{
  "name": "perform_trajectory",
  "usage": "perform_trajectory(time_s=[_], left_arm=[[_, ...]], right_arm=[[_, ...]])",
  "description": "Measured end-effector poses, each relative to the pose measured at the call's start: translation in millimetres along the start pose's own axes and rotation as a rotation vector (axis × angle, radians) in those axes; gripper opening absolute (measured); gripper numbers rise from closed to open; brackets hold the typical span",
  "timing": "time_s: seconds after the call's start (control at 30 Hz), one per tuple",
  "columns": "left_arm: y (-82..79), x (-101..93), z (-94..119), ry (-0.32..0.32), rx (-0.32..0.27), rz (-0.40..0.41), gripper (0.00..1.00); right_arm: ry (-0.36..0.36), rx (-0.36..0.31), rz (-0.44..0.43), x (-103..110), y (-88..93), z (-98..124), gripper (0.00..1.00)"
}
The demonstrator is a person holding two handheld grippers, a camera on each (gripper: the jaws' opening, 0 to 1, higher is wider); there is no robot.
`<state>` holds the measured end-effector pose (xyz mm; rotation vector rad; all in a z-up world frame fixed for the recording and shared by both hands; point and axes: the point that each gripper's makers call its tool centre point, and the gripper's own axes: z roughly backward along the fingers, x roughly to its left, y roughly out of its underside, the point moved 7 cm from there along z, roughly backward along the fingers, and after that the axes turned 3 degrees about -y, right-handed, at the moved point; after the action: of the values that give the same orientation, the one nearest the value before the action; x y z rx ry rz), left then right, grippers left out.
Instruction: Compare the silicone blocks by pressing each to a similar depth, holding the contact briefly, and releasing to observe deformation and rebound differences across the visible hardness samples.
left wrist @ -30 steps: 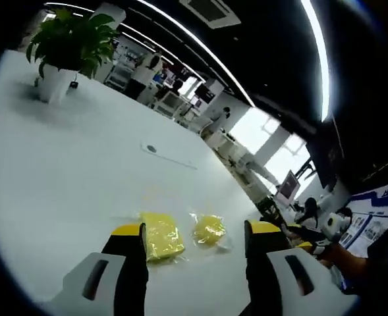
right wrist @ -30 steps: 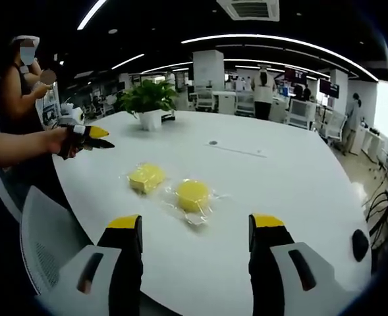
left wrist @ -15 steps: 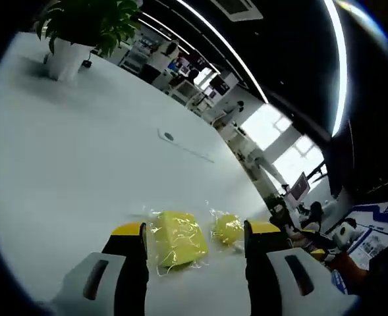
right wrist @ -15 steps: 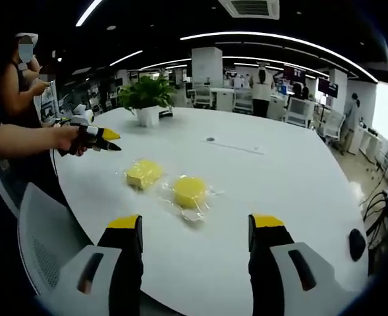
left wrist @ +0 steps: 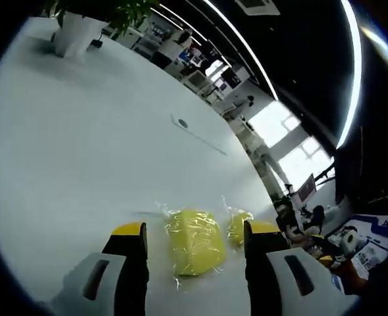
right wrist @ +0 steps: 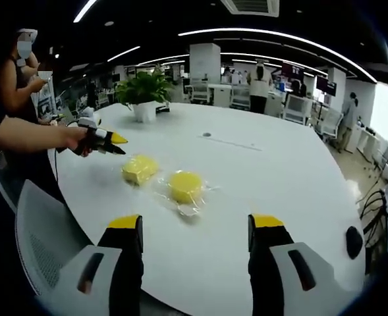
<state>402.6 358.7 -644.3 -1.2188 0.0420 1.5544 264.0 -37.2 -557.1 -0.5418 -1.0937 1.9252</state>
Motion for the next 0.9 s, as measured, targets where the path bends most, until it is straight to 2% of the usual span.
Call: perform_trajectory(time_s=[0.5,0.63,0.77,0.9], left_arm=[[9.5,12.5,-24,-0.023,0.03,0.028,0.56],[13.2,16.4,-31,-0.023,0.029,0.058,0.54],[9.7,16.1,-36,-0.019,-0.004,0.094,0.49],[9.1,17.2,-40,-0.025,-0.007,0.107,0.38]], right_arm=[[0.02,0.013,0.007,-6,0.3,3,0.57],[0.03,0.014,0.009,-9,0.8,4,0.56],[0.037,0.016,0.014,-10,1.2,5,0.56],[0.046,0.021,0.01,-12,2.7,6,0.55]])
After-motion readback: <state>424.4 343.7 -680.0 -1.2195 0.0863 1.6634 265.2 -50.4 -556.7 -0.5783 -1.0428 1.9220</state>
